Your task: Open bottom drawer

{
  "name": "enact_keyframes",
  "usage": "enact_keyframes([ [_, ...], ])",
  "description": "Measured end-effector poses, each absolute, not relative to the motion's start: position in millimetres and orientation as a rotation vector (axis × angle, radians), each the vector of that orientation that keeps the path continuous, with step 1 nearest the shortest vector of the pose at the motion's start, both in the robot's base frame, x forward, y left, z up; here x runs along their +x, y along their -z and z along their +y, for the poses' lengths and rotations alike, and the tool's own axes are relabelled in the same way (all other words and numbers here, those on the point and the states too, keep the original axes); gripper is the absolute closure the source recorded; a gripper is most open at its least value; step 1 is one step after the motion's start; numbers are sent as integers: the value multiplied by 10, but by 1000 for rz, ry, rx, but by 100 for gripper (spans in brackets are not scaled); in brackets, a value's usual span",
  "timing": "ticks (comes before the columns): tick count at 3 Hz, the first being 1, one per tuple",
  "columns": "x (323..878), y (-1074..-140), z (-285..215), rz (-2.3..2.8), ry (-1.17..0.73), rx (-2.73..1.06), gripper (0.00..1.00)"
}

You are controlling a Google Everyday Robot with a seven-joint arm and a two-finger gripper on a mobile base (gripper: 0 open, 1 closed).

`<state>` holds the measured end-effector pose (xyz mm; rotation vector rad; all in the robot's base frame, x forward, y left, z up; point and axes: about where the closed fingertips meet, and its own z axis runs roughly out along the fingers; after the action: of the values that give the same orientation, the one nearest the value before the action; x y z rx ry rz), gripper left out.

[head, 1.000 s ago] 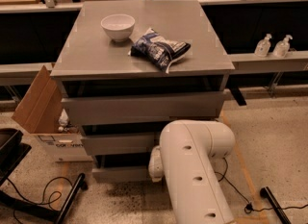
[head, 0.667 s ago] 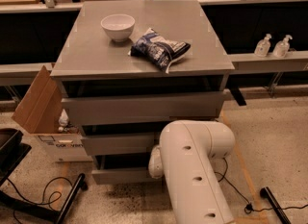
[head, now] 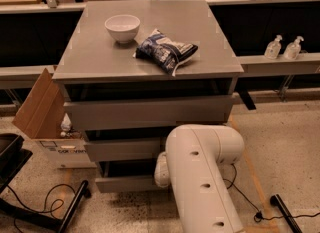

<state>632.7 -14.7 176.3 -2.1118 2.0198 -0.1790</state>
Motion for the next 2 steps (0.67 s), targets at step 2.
enact_keyframes([
  [2,5816,-1714,-243,2116,107,-2067,100],
])
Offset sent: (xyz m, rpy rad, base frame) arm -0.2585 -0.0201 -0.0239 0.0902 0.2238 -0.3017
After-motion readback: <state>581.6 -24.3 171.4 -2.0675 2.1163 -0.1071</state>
